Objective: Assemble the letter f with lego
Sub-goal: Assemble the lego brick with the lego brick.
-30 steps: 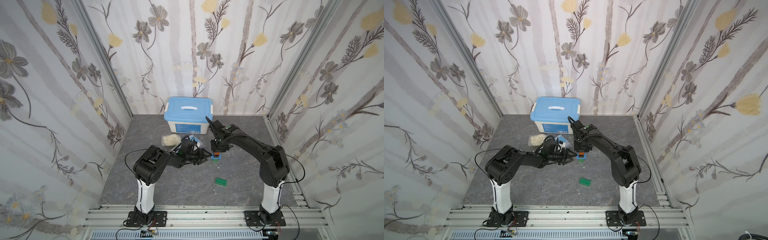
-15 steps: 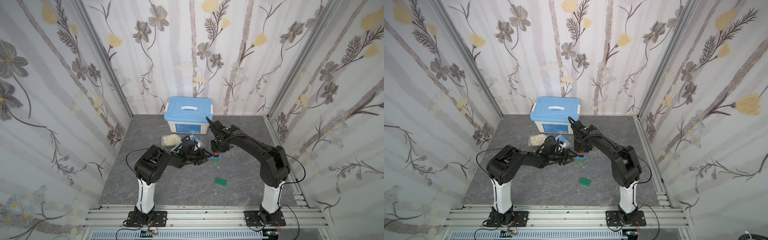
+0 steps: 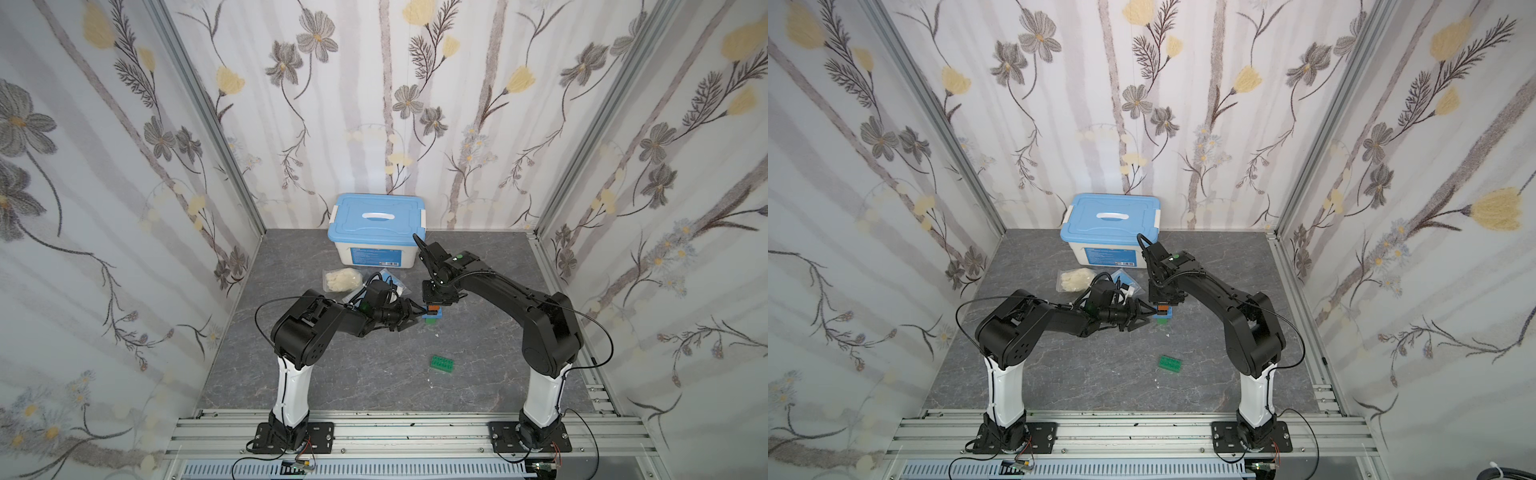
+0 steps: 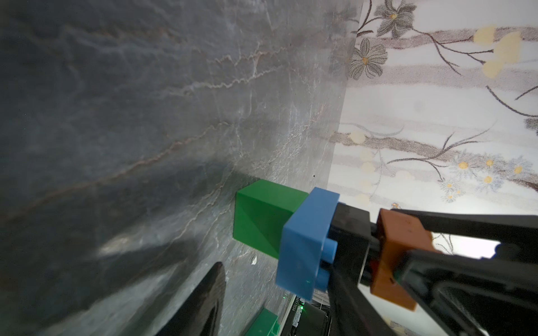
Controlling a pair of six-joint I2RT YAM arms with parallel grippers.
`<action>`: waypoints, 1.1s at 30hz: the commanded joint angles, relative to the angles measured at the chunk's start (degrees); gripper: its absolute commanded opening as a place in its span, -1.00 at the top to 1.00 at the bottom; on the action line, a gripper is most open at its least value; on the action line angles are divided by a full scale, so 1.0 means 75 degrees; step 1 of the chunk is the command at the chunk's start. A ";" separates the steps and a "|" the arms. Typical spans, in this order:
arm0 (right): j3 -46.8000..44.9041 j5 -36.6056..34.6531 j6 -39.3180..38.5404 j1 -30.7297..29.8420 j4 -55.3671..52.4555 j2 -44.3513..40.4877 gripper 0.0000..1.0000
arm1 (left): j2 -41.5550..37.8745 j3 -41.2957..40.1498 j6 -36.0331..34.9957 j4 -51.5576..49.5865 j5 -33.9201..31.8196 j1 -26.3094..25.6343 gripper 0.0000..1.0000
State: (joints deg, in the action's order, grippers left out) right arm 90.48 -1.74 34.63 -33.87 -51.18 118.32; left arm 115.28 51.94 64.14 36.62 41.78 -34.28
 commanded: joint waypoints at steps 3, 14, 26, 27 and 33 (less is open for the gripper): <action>-0.0001 -0.0050 0.0105 -0.0042 -0.0031 0.0009 0.51 | 0.0036 0.0023 0.0058 0.0215 -0.0110 -0.0008 -0.14; 0.0120 -0.0129 -0.0081 -0.0040 -0.0176 0.0078 0.51 | 0.0042 0.0070 0.0030 0.0160 -0.0097 -0.0017 -0.10; -0.0109 -0.0035 -0.0372 -0.0032 0.0050 0.0184 0.51 | -0.0015 0.0123 -0.0055 -0.0005 -0.0113 -0.0017 -0.09; -0.0153 -0.0061 -0.0375 -0.0031 0.0079 0.0196 0.52 | -0.0013 0.0126 -0.0069 -0.0023 -0.0102 -0.0016 -0.09; -0.0346 -0.0003 -0.0464 -0.0021 0.0268 0.0254 0.51 | -0.0057 0.0158 -0.0103 -0.0104 -0.0121 -0.0014 -0.09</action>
State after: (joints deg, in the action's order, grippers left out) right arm 88.86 -2.02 32.05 -34.11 -49.54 118.63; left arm 115.33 52.71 64.01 36.01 41.32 -34.35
